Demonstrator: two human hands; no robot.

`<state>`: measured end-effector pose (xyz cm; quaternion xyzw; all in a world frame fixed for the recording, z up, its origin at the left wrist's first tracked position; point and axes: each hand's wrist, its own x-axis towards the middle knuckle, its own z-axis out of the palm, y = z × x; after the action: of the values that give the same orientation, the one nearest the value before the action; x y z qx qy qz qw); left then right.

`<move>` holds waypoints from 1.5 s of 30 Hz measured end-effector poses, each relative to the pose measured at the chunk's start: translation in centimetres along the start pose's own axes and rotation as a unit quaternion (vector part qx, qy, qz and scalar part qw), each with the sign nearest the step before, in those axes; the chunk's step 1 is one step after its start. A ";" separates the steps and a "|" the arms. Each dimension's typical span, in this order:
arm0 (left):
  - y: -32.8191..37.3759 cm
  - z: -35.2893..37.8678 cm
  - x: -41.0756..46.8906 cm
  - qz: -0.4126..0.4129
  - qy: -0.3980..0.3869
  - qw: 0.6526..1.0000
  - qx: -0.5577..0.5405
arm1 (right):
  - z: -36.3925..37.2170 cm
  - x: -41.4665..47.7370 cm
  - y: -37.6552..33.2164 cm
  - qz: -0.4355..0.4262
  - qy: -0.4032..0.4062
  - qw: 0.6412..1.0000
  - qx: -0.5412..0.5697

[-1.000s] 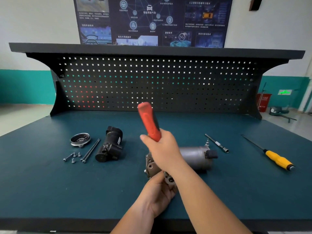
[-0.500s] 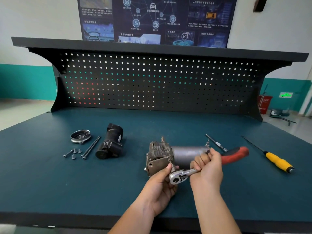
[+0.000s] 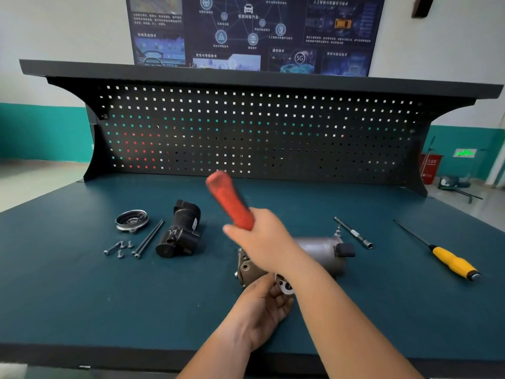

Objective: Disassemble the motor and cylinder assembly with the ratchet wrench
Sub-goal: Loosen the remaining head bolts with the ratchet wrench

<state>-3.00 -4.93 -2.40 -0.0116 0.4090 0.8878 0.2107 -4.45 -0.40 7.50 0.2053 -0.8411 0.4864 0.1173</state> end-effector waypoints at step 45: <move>-0.1 -0.6 -0.1 0.014 -0.003 1.000 -0.013 | 0.5 -0.7 0.0 0.015 0.035 0.997 0.074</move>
<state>-2.93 -5.30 -2.83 -0.0055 0.3972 0.8957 0.1996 -3.80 -0.63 6.96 0.1834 -0.8012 0.5560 0.1235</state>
